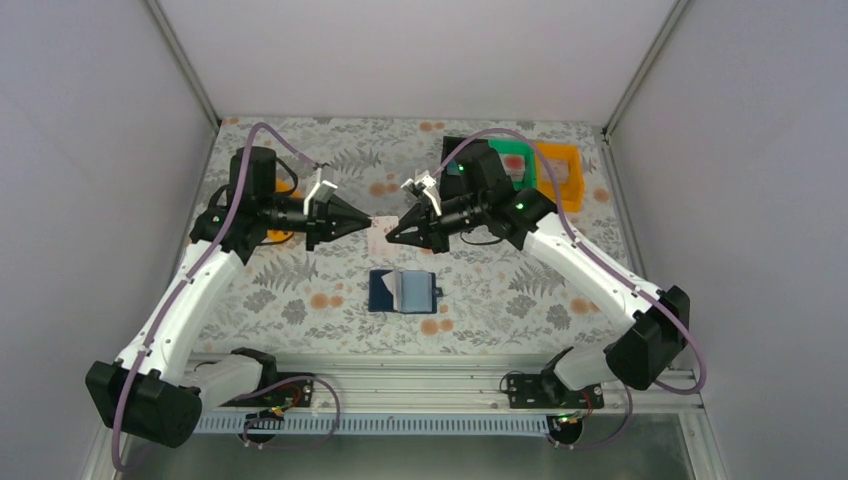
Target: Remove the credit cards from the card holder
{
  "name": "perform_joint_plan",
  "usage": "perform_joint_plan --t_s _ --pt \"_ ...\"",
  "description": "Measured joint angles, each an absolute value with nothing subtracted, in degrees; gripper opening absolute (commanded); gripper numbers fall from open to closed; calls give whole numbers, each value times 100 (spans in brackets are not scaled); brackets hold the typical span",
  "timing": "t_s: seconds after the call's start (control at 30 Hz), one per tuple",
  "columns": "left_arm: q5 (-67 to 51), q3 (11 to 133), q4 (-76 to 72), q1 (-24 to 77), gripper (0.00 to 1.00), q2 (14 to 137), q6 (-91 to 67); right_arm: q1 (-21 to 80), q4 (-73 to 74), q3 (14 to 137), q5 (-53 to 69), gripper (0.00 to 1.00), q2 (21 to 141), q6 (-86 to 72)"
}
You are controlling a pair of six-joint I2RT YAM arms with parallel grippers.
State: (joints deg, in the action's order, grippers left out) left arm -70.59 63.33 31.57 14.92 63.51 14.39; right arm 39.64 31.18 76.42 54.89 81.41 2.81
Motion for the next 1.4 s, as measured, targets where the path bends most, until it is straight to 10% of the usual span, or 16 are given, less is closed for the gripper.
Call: perform_joint_plan --t_s 0.4,0.53,1.0,1.4 --pt "-6641 6331 2792 1503 3 6359 1087 3765 2663 7522 5472 4 8132 -574" --pt "-6556 6316 2711 1503 98 6359 996 3726 2587 7476 5524 4 8099 -707" --pt "-2672 5913 2803 1059 100 6267 193 91 1494 5699 4757 4 7756 -4071" --pt "-2357 4781 2600 198 100 5463 -172 -1520 425 5765 2292 4 8156 -6248"
